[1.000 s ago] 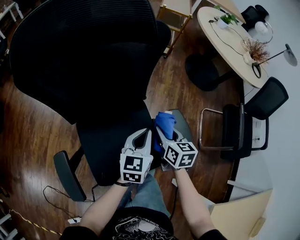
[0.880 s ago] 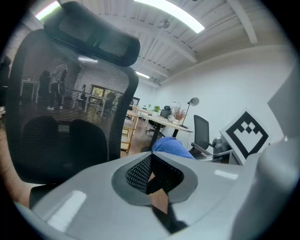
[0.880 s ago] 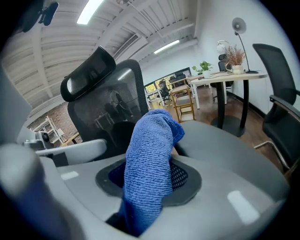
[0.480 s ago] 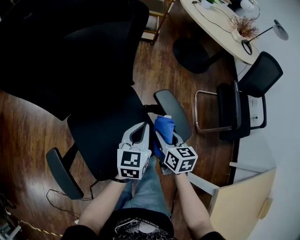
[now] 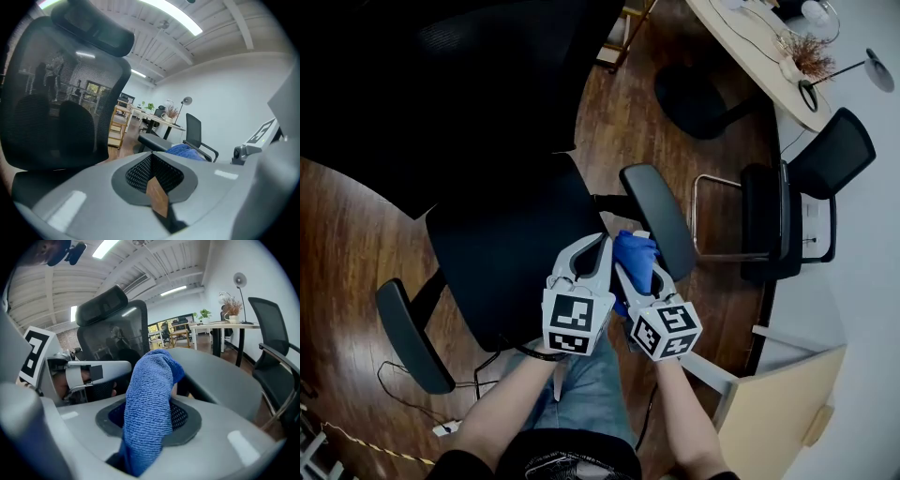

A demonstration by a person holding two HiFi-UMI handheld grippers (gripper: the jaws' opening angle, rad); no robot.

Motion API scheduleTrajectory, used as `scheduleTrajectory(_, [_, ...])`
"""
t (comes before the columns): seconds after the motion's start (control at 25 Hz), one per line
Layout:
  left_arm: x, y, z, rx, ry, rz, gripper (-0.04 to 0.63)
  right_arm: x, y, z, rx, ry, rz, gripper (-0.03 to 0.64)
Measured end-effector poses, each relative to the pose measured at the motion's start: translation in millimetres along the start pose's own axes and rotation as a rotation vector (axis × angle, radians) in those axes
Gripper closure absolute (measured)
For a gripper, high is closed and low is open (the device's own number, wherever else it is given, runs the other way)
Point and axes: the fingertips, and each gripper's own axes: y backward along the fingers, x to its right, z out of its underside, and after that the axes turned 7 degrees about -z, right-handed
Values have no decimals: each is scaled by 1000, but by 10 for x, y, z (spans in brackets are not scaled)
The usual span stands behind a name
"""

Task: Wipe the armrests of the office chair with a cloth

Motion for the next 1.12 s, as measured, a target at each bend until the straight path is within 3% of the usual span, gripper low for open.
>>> scheduleTrajectory(0.24, [-215, -130, 125, -1, -3, -8, 592, 84, -607, 114, 22, 56, 13, 476])
scheduleTrajectory(0.4, [-378, -229, 189, 7, 10, -12, 592, 362, -905, 221, 36, 74, 74, 476])
scheduleTrajectory(0.6, [-539, -441, 379, -2, -50, 18, 592, 732, -1037, 311, 69, 52, 171, 476])
scheduleTrajectory(1.12, [-698, -678, 682, -52, -53, 26, 592, 906, -1574, 862, -30, -17, 142, 476])
